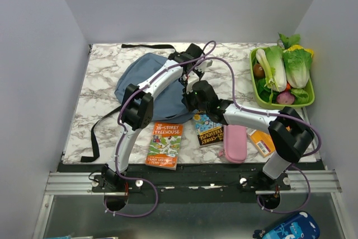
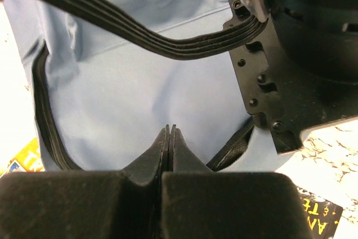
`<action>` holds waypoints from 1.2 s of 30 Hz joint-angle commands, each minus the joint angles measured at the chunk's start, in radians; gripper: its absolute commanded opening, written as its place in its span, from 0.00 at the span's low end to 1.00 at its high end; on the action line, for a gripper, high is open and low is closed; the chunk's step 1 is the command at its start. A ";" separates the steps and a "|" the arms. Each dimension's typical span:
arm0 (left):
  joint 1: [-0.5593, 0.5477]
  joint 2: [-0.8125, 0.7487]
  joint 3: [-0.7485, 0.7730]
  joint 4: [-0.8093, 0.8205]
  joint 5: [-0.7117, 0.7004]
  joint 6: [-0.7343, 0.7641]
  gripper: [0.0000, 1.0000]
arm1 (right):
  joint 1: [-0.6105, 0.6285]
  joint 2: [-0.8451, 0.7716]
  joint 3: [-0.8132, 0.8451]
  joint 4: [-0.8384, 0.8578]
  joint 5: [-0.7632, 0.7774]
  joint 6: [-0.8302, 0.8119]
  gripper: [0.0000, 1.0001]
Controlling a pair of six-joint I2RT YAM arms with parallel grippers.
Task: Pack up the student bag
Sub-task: Unzip the student bag at the center of the board.
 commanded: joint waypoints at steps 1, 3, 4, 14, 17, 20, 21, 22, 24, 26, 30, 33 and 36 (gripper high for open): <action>-0.013 0.034 0.045 -0.013 0.010 0.004 0.00 | -0.001 0.002 0.028 0.078 0.004 0.001 0.01; -0.013 0.050 0.078 -0.025 0.019 0.005 0.00 | -0.001 0.005 0.031 0.078 0.005 0.001 0.01; -0.013 0.051 0.084 -0.031 0.024 0.004 0.00 | -0.001 0.007 0.034 0.077 0.007 -0.001 0.01; -0.007 0.114 0.237 -0.002 0.079 -0.093 0.00 | 0.000 0.045 0.086 0.057 -0.018 -0.004 0.01; 0.006 0.136 0.260 0.039 0.090 -0.150 0.00 | 0.006 0.053 0.093 0.049 -0.024 -0.004 0.01; 0.023 0.136 0.243 0.105 0.104 -0.211 0.00 | 0.014 0.057 0.089 0.046 -0.031 0.001 0.01; 0.027 0.133 0.239 0.122 0.107 -0.225 0.00 | 0.017 0.062 0.086 0.046 -0.033 0.007 0.01; 0.030 0.131 0.236 0.151 0.108 -0.236 0.00 | 0.022 0.065 0.086 0.044 -0.038 0.010 0.01; 0.043 0.125 0.220 0.189 0.113 -0.266 0.00 | 0.029 0.068 0.085 0.040 -0.039 0.013 0.01; 0.050 0.119 0.216 0.242 0.116 -0.285 0.00 | 0.043 0.065 0.083 0.032 -0.044 0.016 0.01; 0.063 0.131 0.246 0.292 0.116 -0.315 0.00 | 0.068 0.059 0.085 0.011 -0.051 0.028 0.01; 0.070 0.139 0.262 0.309 0.116 -0.337 0.00 | 0.083 0.059 0.074 0.008 -0.077 0.051 0.01; 0.076 0.134 0.257 0.329 0.125 -0.349 0.00 | 0.101 0.066 0.065 0.011 -0.126 0.064 0.01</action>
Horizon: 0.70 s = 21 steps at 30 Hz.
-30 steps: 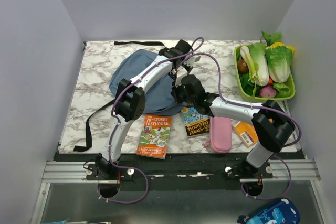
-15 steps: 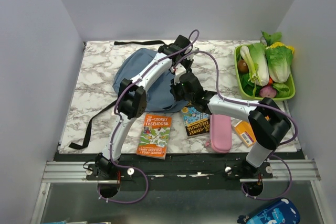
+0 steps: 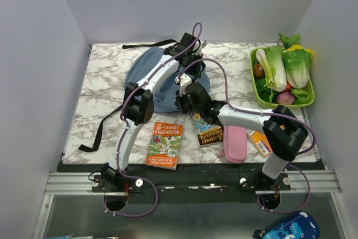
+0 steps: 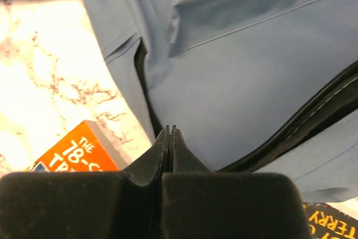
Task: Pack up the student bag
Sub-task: Unzip the student bag at the center of the board.
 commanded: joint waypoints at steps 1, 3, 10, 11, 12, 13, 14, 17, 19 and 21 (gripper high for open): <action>0.007 0.005 0.040 0.180 0.038 -0.067 0.00 | 0.056 0.016 0.008 0.013 -0.131 0.052 0.01; 0.017 -0.002 0.038 0.190 0.064 -0.072 0.00 | 0.063 0.016 -0.013 0.045 -0.181 0.059 0.01; 0.030 -0.034 0.025 0.215 0.110 -0.107 0.00 | 0.086 0.091 0.030 0.153 -0.334 0.091 0.01; 0.030 -0.039 0.011 0.222 0.126 -0.116 0.00 | 0.086 0.108 0.057 0.148 -0.348 0.092 0.01; 0.030 -0.047 0.002 0.232 0.145 -0.136 0.00 | 0.086 0.123 0.082 0.140 -0.369 0.092 0.01; 0.030 -0.050 -0.006 0.250 0.159 -0.147 0.00 | 0.086 0.151 0.123 0.139 -0.378 0.092 0.01; 0.030 -0.051 -0.018 0.259 0.173 -0.153 0.00 | 0.086 0.159 0.140 0.133 -0.391 0.090 0.01; 0.034 -0.051 -0.018 0.267 0.208 -0.152 0.00 | 0.084 0.142 0.147 0.116 -0.366 0.073 0.02; 0.039 -0.051 -0.024 0.276 0.232 -0.135 0.03 | 0.086 0.130 0.124 0.113 -0.334 0.062 0.15; 0.040 -0.056 -0.041 0.278 0.241 -0.118 0.23 | 0.086 0.111 0.107 0.093 -0.301 0.050 0.30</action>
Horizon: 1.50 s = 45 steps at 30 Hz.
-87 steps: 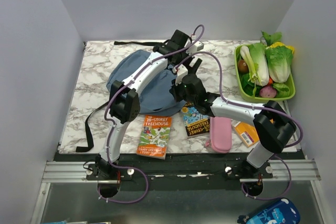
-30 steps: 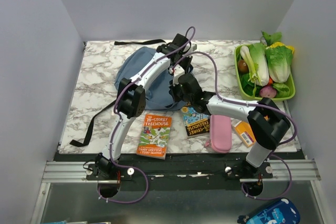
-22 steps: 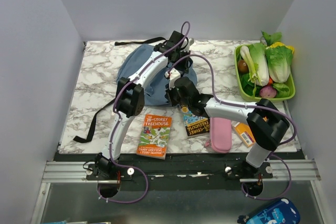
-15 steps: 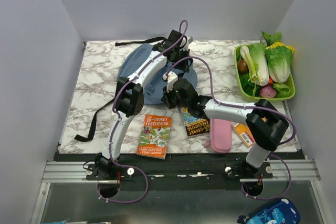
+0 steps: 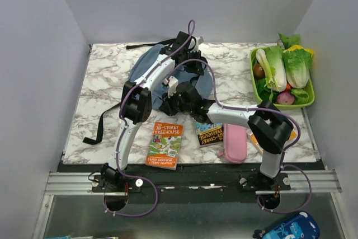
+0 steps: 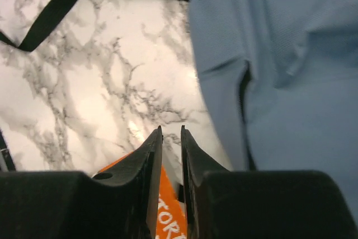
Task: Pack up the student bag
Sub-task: Unzip the student bag at the center of the board.
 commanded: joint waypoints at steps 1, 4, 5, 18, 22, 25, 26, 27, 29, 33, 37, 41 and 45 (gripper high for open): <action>0.001 -0.057 -0.010 0.192 0.082 -0.001 0.24 | 0.053 -0.044 -0.009 -0.005 -0.057 0.006 0.35; 0.016 -0.063 -0.015 0.166 0.110 0.022 0.56 | 0.053 -0.064 -0.031 -0.027 -0.034 -0.021 0.56; 0.021 -0.067 -0.018 0.156 0.124 0.050 0.72 | 0.053 -0.067 -0.029 -0.047 -0.027 -0.030 0.61; 0.154 -0.325 -0.224 -0.116 0.170 0.442 0.99 | -0.059 -0.311 -0.141 -0.111 0.173 -0.089 0.64; 0.182 -0.428 -0.387 -0.220 0.208 0.624 0.99 | -0.129 -0.318 -0.129 -0.229 0.325 -0.003 0.64; 0.188 -0.471 -0.482 -0.333 0.311 0.791 0.99 | -0.181 -0.262 -0.059 -0.413 0.446 0.136 0.64; 0.188 -0.472 -0.487 -0.379 0.373 0.893 0.99 | -0.206 -0.247 -0.037 -0.509 0.468 0.176 0.64; 0.187 -0.468 -0.476 -0.428 0.407 0.942 0.99 | -0.214 -0.229 -0.022 -0.539 0.473 0.231 0.64; 0.179 -0.457 -0.464 -0.530 0.426 1.022 0.99 | -0.223 -0.212 -0.011 -0.556 0.457 0.259 0.64; 0.158 -0.452 -0.478 -0.556 0.406 1.105 0.99 | -0.227 -0.216 -0.011 -0.515 0.389 0.299 0.64; 0.138 -0.437 -0.482 -0.585 0.382 1.147 0.99 | -0.231 -0.236 -0.019 -0.481 0.344 0.322 0.64; 0.095 -0.452 -0.538 -0.566 0.337 1.149 0.99 | -0.235 -0.233 -0.019 -0.481 0.313 0.342 0.64; 0.066 -0.469 -0.616 -0.487 0.268 1.093 0.99 | -0.234 -0.216 -0.022 -0.481 0.302 0.359 0.64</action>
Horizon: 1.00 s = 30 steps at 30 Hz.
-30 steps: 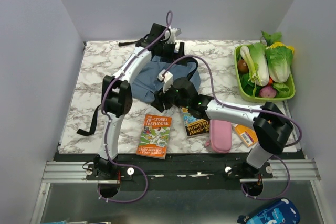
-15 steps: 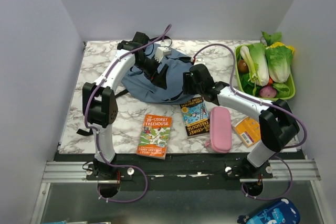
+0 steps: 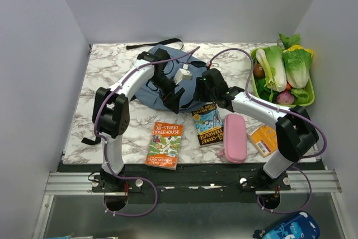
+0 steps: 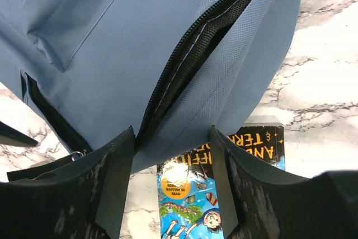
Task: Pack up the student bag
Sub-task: Unzip the student bag at the center of the board.
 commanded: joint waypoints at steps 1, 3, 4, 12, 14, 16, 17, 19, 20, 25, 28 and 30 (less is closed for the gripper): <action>-0.033 -0.011 -0.067 0.066 -0.077 -0.009 0.99 | -0.001 -0.002 0.014 -0.013 -0.047 0.047 0.64; -0.033 -0.005 -0.067 0.080 -0.104 -0.034 0.99 | -0.001 -0.005 0.014 -0.013 -0.049 0.047 0.63; -0.033 -0.006 -0.068 0.097 -0.113 -0.041 0.99 | -0.001 -0.013 0.014 -0.013 -0.047 0.045 0.63; -0.036 -0.015 -0.093 0.172 -0.182 -0.089 0.96 | -0.004 -0.002 0.025 -0.001 -0.064 0.039 0.60; -0.036 -0.015 -0.094 0.175 -0.194 -0.087 0.86 | -0.002 -0.004 0.023 0.007 -0.067 0.040 0.59; -0.036 -0.009 -0.096 0.160 -0.193 -0.083 0.73 | -0.002 -0.007 0.018 0.011 -0.068 0.039 0.58; -0.036 -0.008 -0.096 0.153 -0.191 -0.074 0.59 | -0.002 -0.007 0.017 0.014 -0.068 0.037 0.57; -0.036 -0.005 -0.093 0.137 -0.190 -0.065 0.47 | -0.002 -0.008 0.018 0.014 -0.065 0.034 0.56; -0.036 -0.003 -0.090 0.132 -0.191 -0.058 0.36 | -0.004 -0.008 0.018 0.014 -0.065 0.033 0.55; -0.035 -0.009 -0.085 0.114 -0.193 -0.055 0.07 | -0.007 -0.011 0.014 0.019 -0.067 0.031 0.50; -0.036 -0.012 -0.088 0.106 -0.196 -0.052 0.00 | -0.010 -0.011 0.011 0.022 -0.070 0.031 0.45; -0.035 -0.012 -0.091 0.101 -0.197 -0.048 0.00 | -0.012 -0.010 0.012 0.022 -0.070 0.030 0.39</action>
